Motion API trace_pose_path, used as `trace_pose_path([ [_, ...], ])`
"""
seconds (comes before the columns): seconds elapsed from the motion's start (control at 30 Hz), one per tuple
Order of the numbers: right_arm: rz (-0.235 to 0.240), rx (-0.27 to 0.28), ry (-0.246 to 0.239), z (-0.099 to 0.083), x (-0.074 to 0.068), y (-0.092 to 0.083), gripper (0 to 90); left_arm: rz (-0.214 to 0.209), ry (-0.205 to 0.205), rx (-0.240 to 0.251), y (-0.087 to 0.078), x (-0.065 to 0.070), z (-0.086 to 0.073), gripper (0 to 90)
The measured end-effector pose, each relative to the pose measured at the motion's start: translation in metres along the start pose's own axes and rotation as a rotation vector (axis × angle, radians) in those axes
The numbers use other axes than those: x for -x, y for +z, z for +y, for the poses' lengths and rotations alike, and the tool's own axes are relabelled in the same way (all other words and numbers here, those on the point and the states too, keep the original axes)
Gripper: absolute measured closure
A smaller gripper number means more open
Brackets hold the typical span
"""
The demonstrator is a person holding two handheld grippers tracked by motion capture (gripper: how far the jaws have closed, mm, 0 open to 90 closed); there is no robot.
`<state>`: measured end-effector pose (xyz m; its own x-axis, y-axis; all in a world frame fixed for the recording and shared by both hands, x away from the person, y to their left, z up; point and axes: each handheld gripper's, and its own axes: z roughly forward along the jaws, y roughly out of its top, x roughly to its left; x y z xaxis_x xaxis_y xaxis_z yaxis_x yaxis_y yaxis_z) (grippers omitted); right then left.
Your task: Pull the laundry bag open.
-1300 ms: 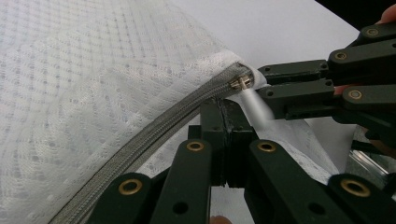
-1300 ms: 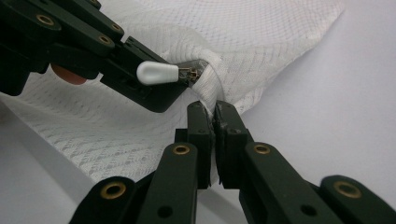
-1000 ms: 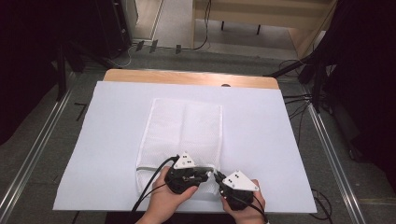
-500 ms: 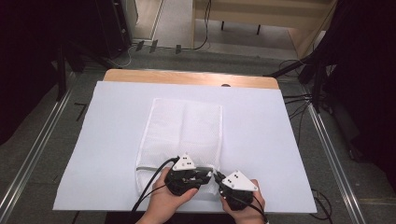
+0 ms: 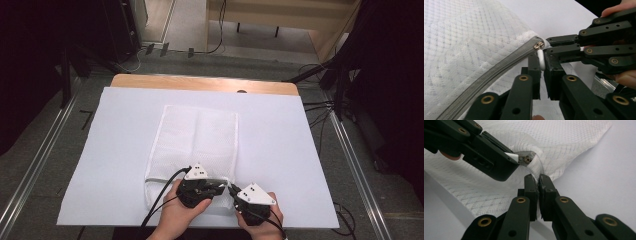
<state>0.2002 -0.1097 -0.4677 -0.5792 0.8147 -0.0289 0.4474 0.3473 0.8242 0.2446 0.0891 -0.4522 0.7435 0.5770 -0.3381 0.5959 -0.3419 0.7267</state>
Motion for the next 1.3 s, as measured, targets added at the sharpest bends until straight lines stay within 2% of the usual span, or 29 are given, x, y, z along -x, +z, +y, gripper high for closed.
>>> trace_pose_path([
  [0.13,0.009,0.005,0.005,0.0,0.001,0.0,87.3,-0.013,-0.011,-0.004,-0.002,-0.003,0.001,87.1],
  [0.53,0.01,-0.002,-0.002,0.003,0.0,0.0,88.1,-0.004,0.008,-0.024,-0.004,-0.007,-0.001,87.5],
  [0.67,0.006,-0.006,-0.012,0.005,-0.001,0.0,88.3,-0.011,0.002,-0.018,-0.006,-0.009,-0.003,87.6],
  [0.7,0.005,-0.009,-0.018,0.005,-0.001,0.0,88.5,0.02,0.008,-0.025,-0.006,-0.01,-0.003,87.6],
  [0.73,-0.02,-0.012,-0.02,0.006,-0.002,-0.001,88.6,0.036,0.001,-0.021,-0.007,-0.012,-0.004,87.6],
  [0.77,-0.02,-0.012,-0.02,0.006,-0.002,-0.001,88.6,0.036,0.001,-0.021,-0.007,-0.012,-0.004,87.6],
  [0.8,-0.036,-0.007,-0.003,0.007,0.002,-0.003,88.6,0.029,-0.038,-0.016,-0.01,-0.021,-0.006,87.6],
  [0.83,-0.04,-0.001,0.011,0.007,0.006,-0.005,88.6,0.029,-0.038,-0.016,-0.01,-0.021,-0.006,87.6],
  [0.87,-0.047,0.003,0.03,0.007,0.01,-0.006,88.7,0.037,-0.047,-0.013,-0.015,-0.026,-0.009,87.6],
  [0.97,-0.051,0.001,0.042,0.005,0.017,-0.008,88.6,0.057,-0.049,-0.013,-0.023,-0.031,-0.012,87.6],
  [1.07,-0.064,-0.003,0.049,0.004,0.02,-0.009,88.7,0.069,-0.048,-0.017,-0.03,-0.035,-0.015,87.6],
  [1.13,-0.066,-0.005,0.052,0.005,0.022,-0.009,88.6,0.085,-0.06,-0.015,-0.041,-0.044,-0.021,87.6],
  [1.23,-0.074,-0.013,0.054,0.004,0.023,-0.007,88.6,0.094,-0.074,-0.007,-0.047,-0.049,-0.025,87.6],
  [1.3,-0.056,-0.015,0.05,0.003,0.024,-0.006,88.6,0.078,-0.084,-0.005,-0.053,-0.052,-0.029,87.5],
])
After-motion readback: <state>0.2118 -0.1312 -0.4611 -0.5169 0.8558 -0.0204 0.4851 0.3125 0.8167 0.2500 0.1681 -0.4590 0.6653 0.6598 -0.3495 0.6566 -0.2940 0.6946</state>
